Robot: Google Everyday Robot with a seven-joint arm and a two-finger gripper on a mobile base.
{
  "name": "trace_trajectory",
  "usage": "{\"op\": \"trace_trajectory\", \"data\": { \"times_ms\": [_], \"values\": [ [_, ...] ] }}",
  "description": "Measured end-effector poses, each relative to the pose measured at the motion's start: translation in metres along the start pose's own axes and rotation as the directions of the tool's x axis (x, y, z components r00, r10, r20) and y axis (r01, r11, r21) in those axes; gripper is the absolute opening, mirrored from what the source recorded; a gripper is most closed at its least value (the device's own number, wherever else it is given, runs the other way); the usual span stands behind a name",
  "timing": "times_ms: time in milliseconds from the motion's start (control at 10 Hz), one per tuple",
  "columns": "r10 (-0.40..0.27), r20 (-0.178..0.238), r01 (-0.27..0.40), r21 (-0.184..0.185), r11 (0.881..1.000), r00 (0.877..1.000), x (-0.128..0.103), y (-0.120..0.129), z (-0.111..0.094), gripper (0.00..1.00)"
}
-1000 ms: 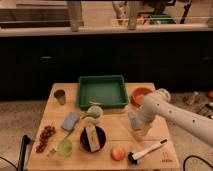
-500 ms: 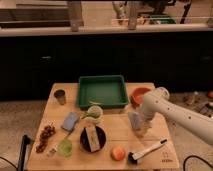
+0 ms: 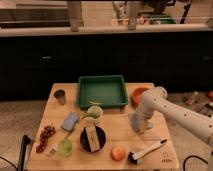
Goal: Place towel in plastic cup
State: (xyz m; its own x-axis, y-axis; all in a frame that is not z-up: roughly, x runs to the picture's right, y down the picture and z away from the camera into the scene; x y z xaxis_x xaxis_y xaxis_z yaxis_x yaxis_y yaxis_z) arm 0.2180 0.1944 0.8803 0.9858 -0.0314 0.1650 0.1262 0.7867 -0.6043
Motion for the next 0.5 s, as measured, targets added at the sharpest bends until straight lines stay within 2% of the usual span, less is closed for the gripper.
{"op": "trace_trajectory", "data": {
  "times_ms": [100,300,400,500],
  "values": [
    [-0.001,0.002,0.001,-0.007,1.0,1.0,0.0,0.0016,-0.0007,0.33],
    [-0.003,0.0,0.003,-0.008,1.0,1.0,0.0006,0.0024,-0.0048,0.14],
    [-0.003,-0.001,0.003,-0.006,1.0,1.0,0.0008,0.0018,-0.0072,0.05],
    [-0.004,-0.001,0.004,-0.007,1.0,1.0,0.0009,0.0022,-0.0085,0.0]
  ]
}}
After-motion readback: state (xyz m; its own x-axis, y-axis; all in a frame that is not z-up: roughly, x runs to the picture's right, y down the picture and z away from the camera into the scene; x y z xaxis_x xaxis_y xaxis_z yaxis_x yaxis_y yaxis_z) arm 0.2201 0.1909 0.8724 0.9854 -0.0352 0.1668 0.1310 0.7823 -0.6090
